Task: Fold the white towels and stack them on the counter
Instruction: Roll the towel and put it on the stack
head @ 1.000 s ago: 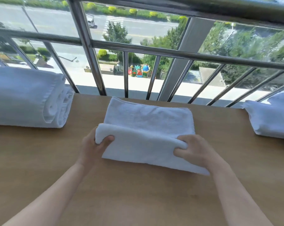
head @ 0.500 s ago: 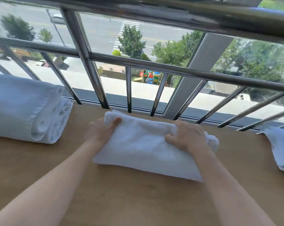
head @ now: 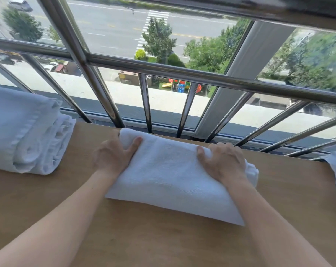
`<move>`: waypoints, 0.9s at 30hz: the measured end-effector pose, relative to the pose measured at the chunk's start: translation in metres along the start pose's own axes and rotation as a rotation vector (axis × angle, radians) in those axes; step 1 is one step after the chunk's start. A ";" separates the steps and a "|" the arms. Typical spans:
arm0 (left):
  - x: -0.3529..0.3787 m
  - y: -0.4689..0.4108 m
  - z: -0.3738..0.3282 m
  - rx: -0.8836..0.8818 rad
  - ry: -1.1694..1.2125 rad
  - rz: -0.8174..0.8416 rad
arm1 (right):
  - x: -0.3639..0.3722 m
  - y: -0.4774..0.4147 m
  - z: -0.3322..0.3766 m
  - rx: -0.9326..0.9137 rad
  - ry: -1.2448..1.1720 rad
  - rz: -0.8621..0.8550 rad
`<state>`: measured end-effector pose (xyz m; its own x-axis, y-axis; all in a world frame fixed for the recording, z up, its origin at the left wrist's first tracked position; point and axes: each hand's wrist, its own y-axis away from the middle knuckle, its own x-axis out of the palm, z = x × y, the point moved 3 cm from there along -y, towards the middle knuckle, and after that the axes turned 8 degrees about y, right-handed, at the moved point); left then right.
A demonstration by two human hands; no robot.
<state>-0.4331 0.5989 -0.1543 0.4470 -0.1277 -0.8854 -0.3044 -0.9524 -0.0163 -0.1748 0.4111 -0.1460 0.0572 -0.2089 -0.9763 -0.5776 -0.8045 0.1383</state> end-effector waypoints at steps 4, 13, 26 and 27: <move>-0.013 0.008 -0.015 0.145 0.230 0.001 | 0.000 -0.003 0.002 0.018 0.003 0.035; 0.028 0.069 -0.070 0.466 -0.113 0.351 | -0.023 0.014 0.015 0.078 -0.036 -0.071; 0.024 0.057 -0.059 0.223 -0.297 0.312 | -0.009 0.070 0.054 0.018 -0.226 -0.045; 0.021 0.055 -0.054 0.198 -0.308 0.298 | -0.008 0.072 0.049 0.036 -0.221 -0.047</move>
<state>-0.3951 0.5293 -0.1487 0.0542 -0.2711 -0.9610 -0.5497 -0.8116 0.1980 -0.2570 0.3821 -0.1363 -0.0925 -0.0420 -0.9948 -0.6071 -0.7896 0.0898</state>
